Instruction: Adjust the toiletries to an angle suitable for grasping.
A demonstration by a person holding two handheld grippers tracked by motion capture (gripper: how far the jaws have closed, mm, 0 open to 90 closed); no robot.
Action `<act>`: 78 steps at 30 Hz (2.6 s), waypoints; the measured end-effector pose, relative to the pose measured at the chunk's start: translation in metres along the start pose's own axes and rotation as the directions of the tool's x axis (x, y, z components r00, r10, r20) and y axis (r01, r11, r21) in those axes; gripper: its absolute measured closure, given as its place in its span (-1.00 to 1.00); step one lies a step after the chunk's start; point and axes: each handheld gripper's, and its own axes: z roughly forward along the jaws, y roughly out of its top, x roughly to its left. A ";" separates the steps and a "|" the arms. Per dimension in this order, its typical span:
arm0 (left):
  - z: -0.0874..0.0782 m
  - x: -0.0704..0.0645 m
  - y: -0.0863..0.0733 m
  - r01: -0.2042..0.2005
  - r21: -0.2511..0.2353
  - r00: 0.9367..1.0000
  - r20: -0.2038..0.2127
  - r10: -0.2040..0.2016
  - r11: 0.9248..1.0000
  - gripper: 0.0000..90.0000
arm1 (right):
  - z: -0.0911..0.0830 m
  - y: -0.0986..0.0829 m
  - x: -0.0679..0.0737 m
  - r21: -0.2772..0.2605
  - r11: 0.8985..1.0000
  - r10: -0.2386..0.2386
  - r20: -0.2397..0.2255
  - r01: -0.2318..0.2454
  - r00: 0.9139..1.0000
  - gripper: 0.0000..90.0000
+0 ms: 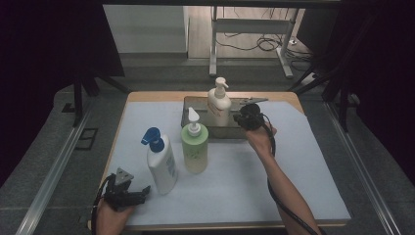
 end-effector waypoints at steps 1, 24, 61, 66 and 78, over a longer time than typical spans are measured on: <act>0.000 0.000 0.000 0.001 0.000 1.000 0.001 -0.001 1.000 -0.71 | 0.006 0.002 0.000 0.013 1.000 0.004 -0.008 -0.004 1.000 0.99; 0.000 0.000 0.000 0.001 0.001 1.000 0.001 -0.001 1.000 -0.71 | 0.034 0.010 0.005 0.086 0.996 0.036 0.007 -0.036 0.999 0.99; 0.000 0.000 0.000 0.000 0.001 1.000 0.001 0.000 1.000 -0.71 | 0.051 0.019 0.033 0.100 0.995 0.022 -0.063 -0.016 0.998 0.97; 0.000 0.000 0.000 -0.001 0.001 1.000 0.001 0.001 1.000 -0.71 | 0.054 0.020 0.038 0.099 0.995 0.017 -0.071 -0.010 0.997 0.98; 0.000 0.001 0.000 -0.001 0.001 1.000 0.001 0.001 1.000 -0.71 | 0.059 0.026 0.048 0.100 0.995 0.018 -0.090 -0.009 0.996 0.98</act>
